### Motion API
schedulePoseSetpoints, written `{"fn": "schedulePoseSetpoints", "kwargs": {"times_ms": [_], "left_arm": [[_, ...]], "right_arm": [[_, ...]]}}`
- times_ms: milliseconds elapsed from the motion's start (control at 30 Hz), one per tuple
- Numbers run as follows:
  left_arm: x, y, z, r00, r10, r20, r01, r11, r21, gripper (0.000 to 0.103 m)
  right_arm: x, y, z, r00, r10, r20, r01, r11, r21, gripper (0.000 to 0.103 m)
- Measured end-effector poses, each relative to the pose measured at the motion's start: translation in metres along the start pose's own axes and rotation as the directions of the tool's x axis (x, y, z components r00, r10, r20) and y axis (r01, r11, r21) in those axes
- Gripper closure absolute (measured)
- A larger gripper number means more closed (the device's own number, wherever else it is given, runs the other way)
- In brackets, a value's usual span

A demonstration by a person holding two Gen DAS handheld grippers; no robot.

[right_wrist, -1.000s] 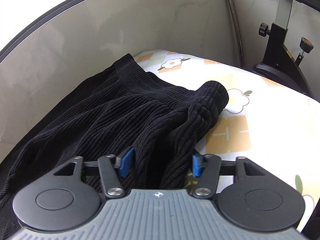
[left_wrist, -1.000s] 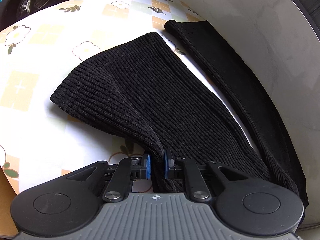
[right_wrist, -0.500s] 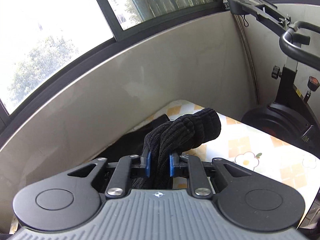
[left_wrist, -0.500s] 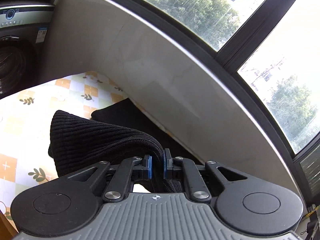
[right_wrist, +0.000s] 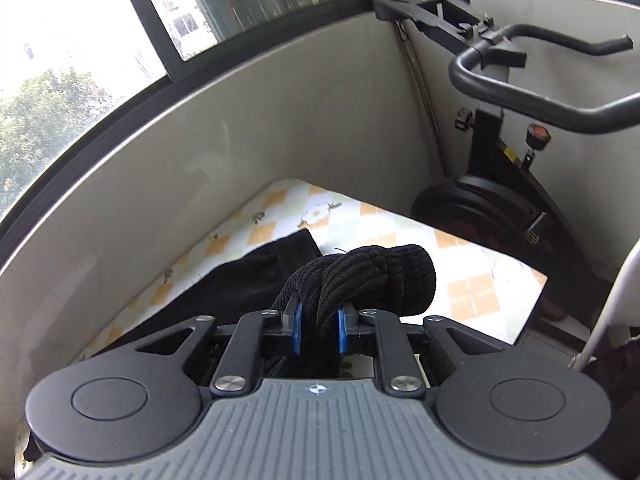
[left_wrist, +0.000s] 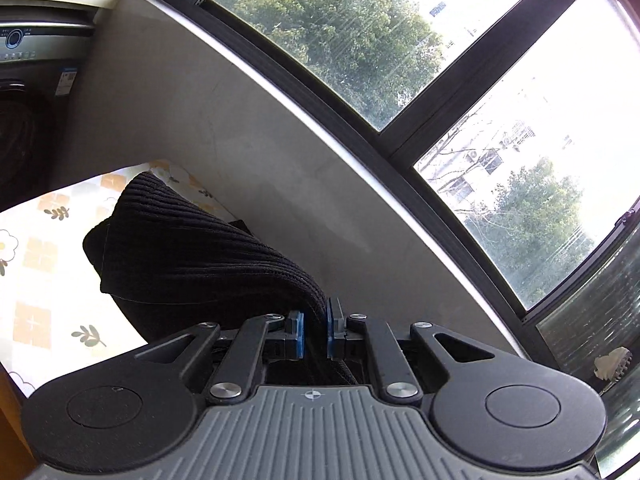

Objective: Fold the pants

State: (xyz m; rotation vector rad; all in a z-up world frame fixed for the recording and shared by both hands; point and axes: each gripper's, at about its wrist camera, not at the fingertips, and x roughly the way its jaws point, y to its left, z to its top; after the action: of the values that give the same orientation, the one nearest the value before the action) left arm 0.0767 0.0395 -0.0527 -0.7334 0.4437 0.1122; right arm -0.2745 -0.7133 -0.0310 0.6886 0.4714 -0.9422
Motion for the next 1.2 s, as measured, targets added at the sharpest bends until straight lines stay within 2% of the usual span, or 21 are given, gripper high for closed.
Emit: {"fn": "schedulePoseSetpoints", "kwargs": {"times_ms": [167, 333, 467, 600, 700, 900, 1100, 1200], "left_arm": [[0.036, 0.013, 0.006, 0.998, 0.034, -0.052, -0.037, 0.998, -0.051, 0.092], [0.068, 0.009, 0.025, 0.999, 0.036, -0.019, -0.037, 0.997, -0.075, 0.092], [0.105, -0.012, 0.041, 0.999, 0.05, 0.016, -0.05, 0.999, 0.012, 0.092], [0.158, -0.023, 0.06, 0.997, 0.073, 0.004, -0.073, 0.997, -0.01, 0.092], [0.201, -0.029, 0.069, 0.993, 0.121, -0.003, -0.121, 0.993, -0.01, 0.092], [0.273, -0.03, 0.068, 0.976, 0.215, -0.042, -0.214, 0.977, 0.025, 0.092], [0.342, -0.025, 0.052, 0.942, 0.312, -0.119, -0.308, 0.95, 0.058, 0.092], [0.363, -0.026, 0.044, 0.924, 0.351, -0.15, -0.331, 0.933, 0.141, 0.089]], "right_arm": [[0.005, 0.011, -0.002, 1.0, 0.023, 0.009, -0.023, 1.0, -0.021, 0.086], [0.022, 0.041, 0.019, 0.996, 0.084, 0.04, -0.081, 0.994, -0.071, 0.086], [0.054, 0.071, 0.042, 0.991, 0.123, 0.059, -0.116, 0.986, -0.122, 0.086], [0.098, 0.096, 0.06, 0.989, 0.138, 0.058, -0.129, 0.982, -0.135, 0.086], [0.137, 0.112, 0.065, 0.991, 0.128, 0.039, -0.121, 0.982, -0.148, 0.086], [0.211, 0.133, 0.064, 0.997, 0.079, -0.014, -0.08, 0.983, -0.164, 0.086], [0.267, 0.139, 0.053, 0.998, 0.018, -0.067, -0.031, 0.978, -0.207, 0.086], [0.279, 0.142, 0.047, 0.997, 0.01, -0.078, -0.03, 0.965, -0.262, 0.077]]}}
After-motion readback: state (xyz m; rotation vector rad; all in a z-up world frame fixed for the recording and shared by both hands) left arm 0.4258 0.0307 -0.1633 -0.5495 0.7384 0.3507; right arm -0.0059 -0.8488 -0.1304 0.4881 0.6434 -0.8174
